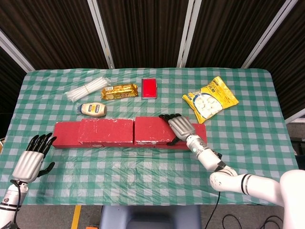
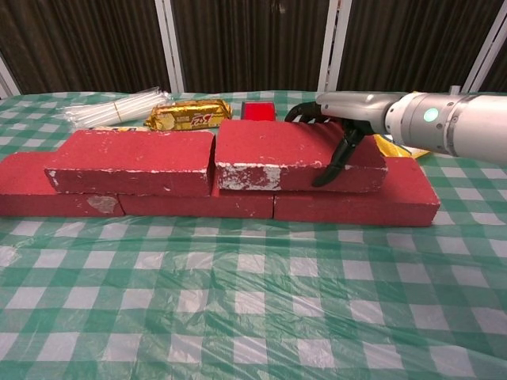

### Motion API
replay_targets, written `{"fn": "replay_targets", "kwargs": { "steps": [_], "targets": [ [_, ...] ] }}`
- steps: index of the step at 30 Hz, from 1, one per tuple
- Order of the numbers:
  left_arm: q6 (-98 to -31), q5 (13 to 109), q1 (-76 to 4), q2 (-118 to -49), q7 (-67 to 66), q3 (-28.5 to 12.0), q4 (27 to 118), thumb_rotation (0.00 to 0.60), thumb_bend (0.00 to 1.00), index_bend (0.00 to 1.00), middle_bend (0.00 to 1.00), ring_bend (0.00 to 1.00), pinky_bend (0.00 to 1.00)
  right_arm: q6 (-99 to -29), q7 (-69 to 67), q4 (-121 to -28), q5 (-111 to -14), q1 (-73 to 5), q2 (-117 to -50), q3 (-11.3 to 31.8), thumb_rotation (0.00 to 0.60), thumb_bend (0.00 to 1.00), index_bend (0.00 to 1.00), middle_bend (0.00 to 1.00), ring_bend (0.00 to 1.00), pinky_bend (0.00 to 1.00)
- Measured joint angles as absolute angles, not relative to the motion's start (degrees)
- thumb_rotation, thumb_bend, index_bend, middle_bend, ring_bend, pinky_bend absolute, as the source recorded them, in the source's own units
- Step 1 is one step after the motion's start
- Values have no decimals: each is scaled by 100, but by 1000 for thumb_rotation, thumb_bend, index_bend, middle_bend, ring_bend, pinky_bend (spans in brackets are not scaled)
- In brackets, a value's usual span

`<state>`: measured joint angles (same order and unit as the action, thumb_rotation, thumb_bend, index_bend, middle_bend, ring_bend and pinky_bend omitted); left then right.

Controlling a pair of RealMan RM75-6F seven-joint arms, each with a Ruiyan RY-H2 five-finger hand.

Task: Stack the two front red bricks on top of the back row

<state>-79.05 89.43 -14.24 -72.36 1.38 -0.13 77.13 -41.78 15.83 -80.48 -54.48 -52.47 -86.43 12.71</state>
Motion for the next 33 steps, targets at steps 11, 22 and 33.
{"fn": "replay_targets", "kwargs": {
  "steps": [11, 22, 33],
  "targets": [
    [-7859, 8923, -1435, -7219, 186, -21, 7706, 600, 322, 0, 0, 0, 0, -4253, 1868, -8148, -5091, -5369, -8670, 1173, 600, 120, 439, 462, 370, 398],
    [-7826, 8899, -1444, -7193, 229, -31, 7725, 600, 324, 0, 0, 0, 0, -4306, 2122, -8295, -4657, -5504, -8611, 1081, 600, 120, 157, 234, 94, 226],
    [-7820, 8912, -1443, -7188, 226, -20, 7743, 600, 323, 0, 0, 0, 0, -4371, 2121, -8359, -4552, -5555, -8594, 1040, 600, 120, 11, 162, 40, 175]
  ]
}}
